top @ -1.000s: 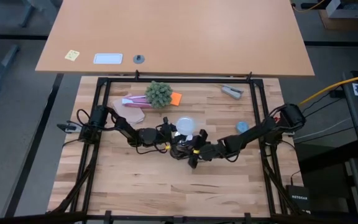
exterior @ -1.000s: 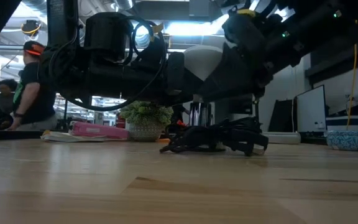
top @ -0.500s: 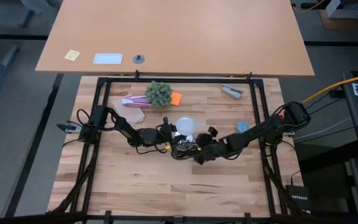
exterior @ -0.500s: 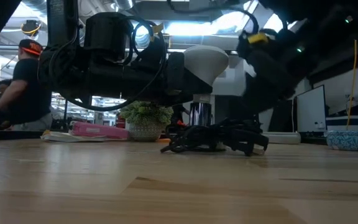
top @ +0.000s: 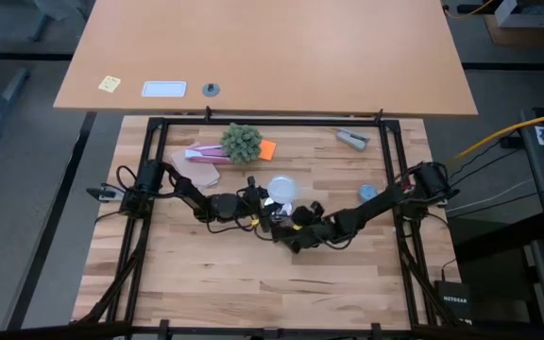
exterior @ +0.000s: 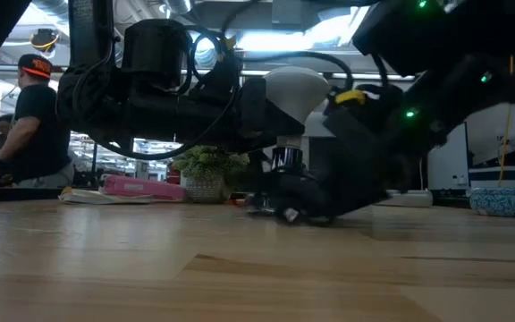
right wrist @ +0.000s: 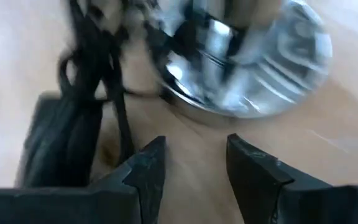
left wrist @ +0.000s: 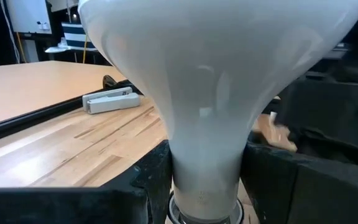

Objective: Screw lightbulb
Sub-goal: Remove the lightbulb from the lamp

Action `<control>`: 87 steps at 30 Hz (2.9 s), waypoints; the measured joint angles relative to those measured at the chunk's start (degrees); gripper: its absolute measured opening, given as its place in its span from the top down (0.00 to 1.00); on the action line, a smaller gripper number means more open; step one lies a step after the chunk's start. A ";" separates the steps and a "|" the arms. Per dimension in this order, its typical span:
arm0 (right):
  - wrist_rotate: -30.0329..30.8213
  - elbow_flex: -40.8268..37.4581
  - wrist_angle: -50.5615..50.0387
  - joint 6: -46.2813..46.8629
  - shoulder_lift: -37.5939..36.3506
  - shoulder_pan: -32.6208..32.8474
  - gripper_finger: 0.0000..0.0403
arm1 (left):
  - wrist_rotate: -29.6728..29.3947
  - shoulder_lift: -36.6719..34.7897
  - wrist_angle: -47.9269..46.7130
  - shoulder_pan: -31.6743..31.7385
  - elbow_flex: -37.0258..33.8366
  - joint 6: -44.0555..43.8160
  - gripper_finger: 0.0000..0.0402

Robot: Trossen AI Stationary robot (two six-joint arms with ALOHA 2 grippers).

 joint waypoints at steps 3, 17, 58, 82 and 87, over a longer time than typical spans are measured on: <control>-0.15 0.16 9.13 -0.61 3.14 -0.01 0.59 | -0.20 0.00 -0.03 -0.02 0.00 0.10 0.62; 7.74 8.67 12.73 -15.91 7.99 -0.73 0.59 | -0.10 0.00 0.07 0.02 0.00 0.00 0.62; 21.27 8.18 -15.40 -26.25 -0.71 1.85 0.59 | 0.60 -0.07 -1.41 -1.05 0.02 -0.15 0.62; 5.37 3.53 3.09 -1.78 2.02 -0.14 0.59 | 1.03 -0.04 -1.76 -1.11 -0.02 0.95 0.62; 2.31 3.99 11.61 -1.30 2.35 0.02 0.59 | 0.28 -0.04 -1.56 -0.96 0.02 0.88 0.62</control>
